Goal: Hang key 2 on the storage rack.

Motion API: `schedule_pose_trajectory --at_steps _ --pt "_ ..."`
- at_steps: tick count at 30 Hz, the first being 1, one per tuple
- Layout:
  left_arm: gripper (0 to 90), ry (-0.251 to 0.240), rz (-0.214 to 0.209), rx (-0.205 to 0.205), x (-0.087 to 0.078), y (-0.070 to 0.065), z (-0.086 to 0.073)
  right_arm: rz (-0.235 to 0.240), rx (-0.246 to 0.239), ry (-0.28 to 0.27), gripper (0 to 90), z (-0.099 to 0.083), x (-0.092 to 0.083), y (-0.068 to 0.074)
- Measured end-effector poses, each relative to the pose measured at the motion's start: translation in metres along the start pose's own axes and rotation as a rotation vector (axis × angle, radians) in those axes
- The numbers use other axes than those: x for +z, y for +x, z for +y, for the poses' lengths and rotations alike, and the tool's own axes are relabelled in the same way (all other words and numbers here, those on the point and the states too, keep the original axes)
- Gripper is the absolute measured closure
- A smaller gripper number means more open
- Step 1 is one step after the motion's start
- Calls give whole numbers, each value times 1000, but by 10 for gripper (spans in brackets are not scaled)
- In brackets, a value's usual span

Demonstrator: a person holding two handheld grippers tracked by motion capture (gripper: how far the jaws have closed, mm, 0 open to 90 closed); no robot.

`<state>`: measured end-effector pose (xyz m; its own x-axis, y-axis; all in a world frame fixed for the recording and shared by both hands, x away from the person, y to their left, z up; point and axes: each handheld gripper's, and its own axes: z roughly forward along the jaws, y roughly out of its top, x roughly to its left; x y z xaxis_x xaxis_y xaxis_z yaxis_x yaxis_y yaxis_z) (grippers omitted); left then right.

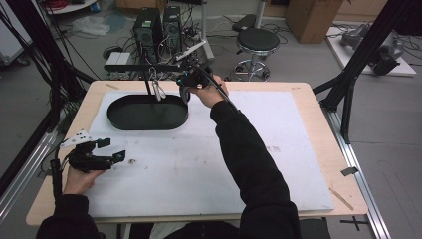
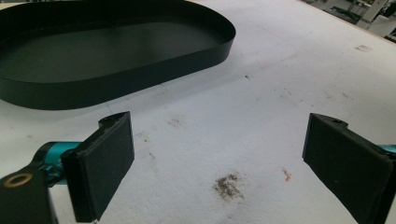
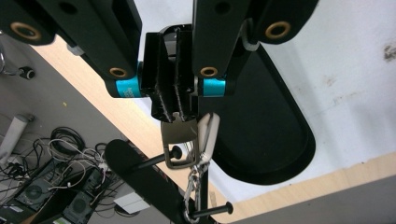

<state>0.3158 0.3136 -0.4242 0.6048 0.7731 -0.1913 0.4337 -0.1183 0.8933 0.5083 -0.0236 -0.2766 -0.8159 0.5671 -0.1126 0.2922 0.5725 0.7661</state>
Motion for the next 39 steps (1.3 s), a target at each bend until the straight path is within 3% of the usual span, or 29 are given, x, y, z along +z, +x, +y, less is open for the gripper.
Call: schedule_pose_trajectory --at_steps 10,24,26,31,35,39 --pt "96 -5 4 -2 0 1 0 -20 71 -15 859 -5 15 -9" --pt "97 -8 6 -2 -1 1 0 -67 79 -30 851 -7 27 -5" --pt "97 -6 7 0 -1 1 0 -95 77 -25 848 -7 29 -6" --pt "97 -13 8 -5 -2 2 0 -87 120 -26 829 -12 34 -13" --pt "97 -18 8 -8 -2 2 0 -37 157 -52 693 -13 31 -14" --pt "97 -20 5 -6 -2 2 1 -26 199 -53 601 -14 23 -18"
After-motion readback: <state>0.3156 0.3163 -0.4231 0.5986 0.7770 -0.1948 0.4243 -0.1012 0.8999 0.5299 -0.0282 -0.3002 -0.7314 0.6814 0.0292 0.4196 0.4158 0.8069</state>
